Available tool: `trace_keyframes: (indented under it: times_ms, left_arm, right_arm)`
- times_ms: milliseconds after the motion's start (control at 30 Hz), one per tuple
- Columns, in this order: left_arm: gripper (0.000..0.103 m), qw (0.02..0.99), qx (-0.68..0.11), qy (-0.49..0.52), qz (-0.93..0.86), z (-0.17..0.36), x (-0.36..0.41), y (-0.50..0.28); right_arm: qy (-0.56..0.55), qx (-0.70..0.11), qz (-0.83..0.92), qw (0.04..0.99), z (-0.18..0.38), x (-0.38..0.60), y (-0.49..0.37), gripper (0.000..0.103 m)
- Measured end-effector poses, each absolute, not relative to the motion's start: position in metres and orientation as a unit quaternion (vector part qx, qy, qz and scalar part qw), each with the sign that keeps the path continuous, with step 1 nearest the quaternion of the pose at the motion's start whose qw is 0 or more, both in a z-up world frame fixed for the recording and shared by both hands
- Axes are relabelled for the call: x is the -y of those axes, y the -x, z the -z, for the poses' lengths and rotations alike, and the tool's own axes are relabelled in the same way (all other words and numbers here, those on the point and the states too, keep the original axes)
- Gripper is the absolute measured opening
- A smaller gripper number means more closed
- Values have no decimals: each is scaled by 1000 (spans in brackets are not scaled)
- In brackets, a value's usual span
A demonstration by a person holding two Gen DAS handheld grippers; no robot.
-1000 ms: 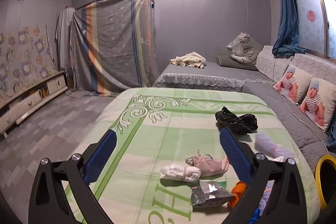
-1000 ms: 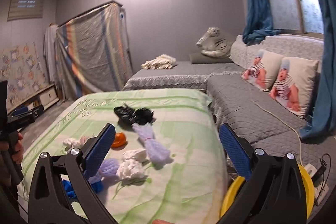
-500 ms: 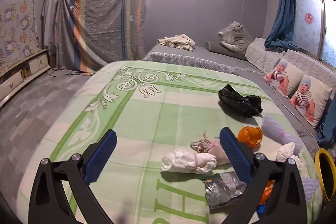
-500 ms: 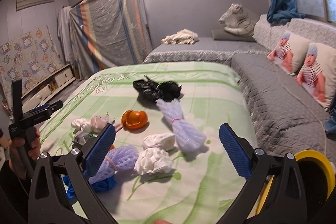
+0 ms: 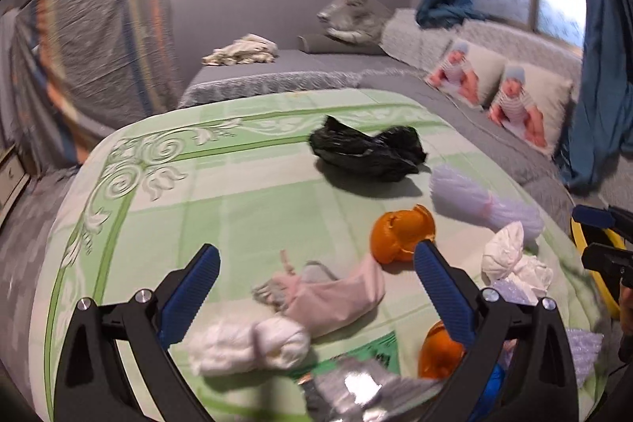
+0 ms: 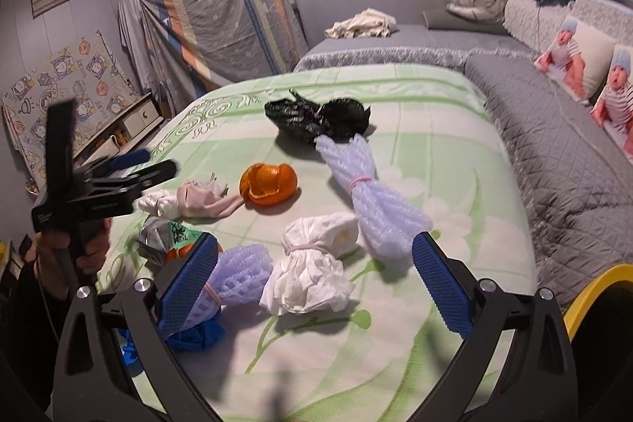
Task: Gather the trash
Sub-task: 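Grasp the orange peel with the left gripper while the right gripper grasps the white tissue bundle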
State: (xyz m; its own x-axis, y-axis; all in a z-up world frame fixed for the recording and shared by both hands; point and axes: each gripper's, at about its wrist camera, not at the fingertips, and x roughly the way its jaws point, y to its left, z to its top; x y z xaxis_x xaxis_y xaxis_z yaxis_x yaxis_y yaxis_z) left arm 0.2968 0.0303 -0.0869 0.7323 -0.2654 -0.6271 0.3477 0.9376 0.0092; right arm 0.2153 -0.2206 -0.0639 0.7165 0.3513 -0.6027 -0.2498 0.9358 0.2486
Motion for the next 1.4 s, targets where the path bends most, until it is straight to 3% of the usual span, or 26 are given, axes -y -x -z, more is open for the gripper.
trace_keyframes:
  times_ms: [433, 667, 967, 1067, 1133, 1400]
  left_arm:
    - [95, 888, -380, -130, 226, 110, 35, -345]
    - [94, 869, -406, -170, 224, 121, 52, -361]
    - [69, 851, -423, -187, 250, 129, 69, -371]
    - [54, 845, -428, -188, 259, 131, 73, -373]
    - [39, 840, -432, -190, 269, 134, 77, -372]
    - [26, 841, -424, -210, 263, 133, 81, -364]
  right_arm:
    - [-86, -393, -191, 895, 86, 221, -229, 68]
    - [-106, -426, -198, 877, 103, 223, -243, 64]
    - [-109, -440, -208, 867, 111, 220, -253, 59]
    - [-116, -442, -211, 864, 112, 222, -255, 55]
    - [-119, -443, -212, 863, 112, 223, -255, 50]
    - [-123, -450, -231, 854, 114, 220, -257, 30]
